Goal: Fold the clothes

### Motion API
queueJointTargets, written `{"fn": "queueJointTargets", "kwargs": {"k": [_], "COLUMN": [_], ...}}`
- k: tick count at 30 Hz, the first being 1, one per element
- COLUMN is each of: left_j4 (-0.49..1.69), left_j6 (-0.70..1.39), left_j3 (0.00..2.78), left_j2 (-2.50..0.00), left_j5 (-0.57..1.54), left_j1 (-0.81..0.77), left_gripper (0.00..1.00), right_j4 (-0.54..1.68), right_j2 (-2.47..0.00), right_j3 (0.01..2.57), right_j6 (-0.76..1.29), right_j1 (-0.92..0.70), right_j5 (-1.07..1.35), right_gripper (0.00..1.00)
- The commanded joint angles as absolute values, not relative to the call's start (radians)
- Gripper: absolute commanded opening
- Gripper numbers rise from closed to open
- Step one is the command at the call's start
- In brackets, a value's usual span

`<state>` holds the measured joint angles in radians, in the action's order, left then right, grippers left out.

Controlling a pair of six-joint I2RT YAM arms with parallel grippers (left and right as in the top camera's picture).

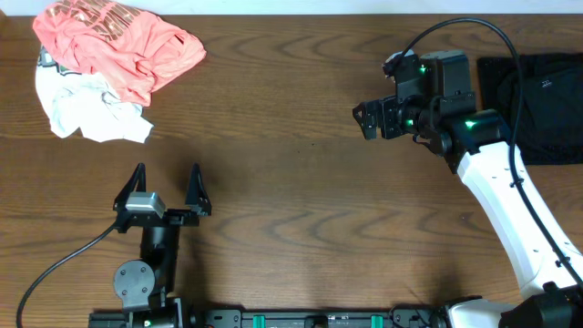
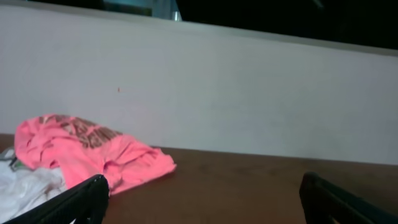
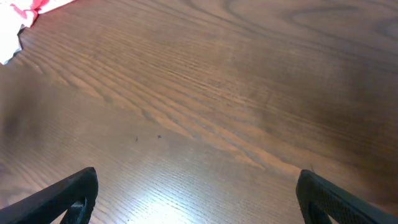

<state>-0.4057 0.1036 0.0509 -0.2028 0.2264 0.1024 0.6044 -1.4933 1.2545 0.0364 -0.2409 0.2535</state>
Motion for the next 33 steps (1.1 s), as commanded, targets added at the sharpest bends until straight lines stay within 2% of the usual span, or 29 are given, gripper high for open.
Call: {"fn": "queueJointTargets", "kwargs": {"k": [1,11,18,33], "left_j4": [-0.344,-0.128,0.068,0.056], "left_j6": [0.097,0.043,0.031,0.042], "left_j3": [0.03,0.004,0.004,0.004], "left_j2": [-0.14,-0.001,-0.002,-0.005], "left_j5": [0.197,0.178,0.185,0.178], "left_j1": [0.098,0.093,0.093,0.093], "left_gripper": [0.98,0.98,0.98,0.98], "right_j4": [0.603,0.603,0.603,0.603], "right_j2": [-1.499,-1.499,-1.499,-1.499], "right_j3": [1.256,1.256,1.256,1.256], "right_j6": [0.021,0.02,0.021,0.021], "right_j1": [-0.249,-0.249,-0.249,-0.249], "right_j5": [0.25,0.25,0.25,0.25], "right_gripper": [0.99,0.99,0.99,0.99]}}
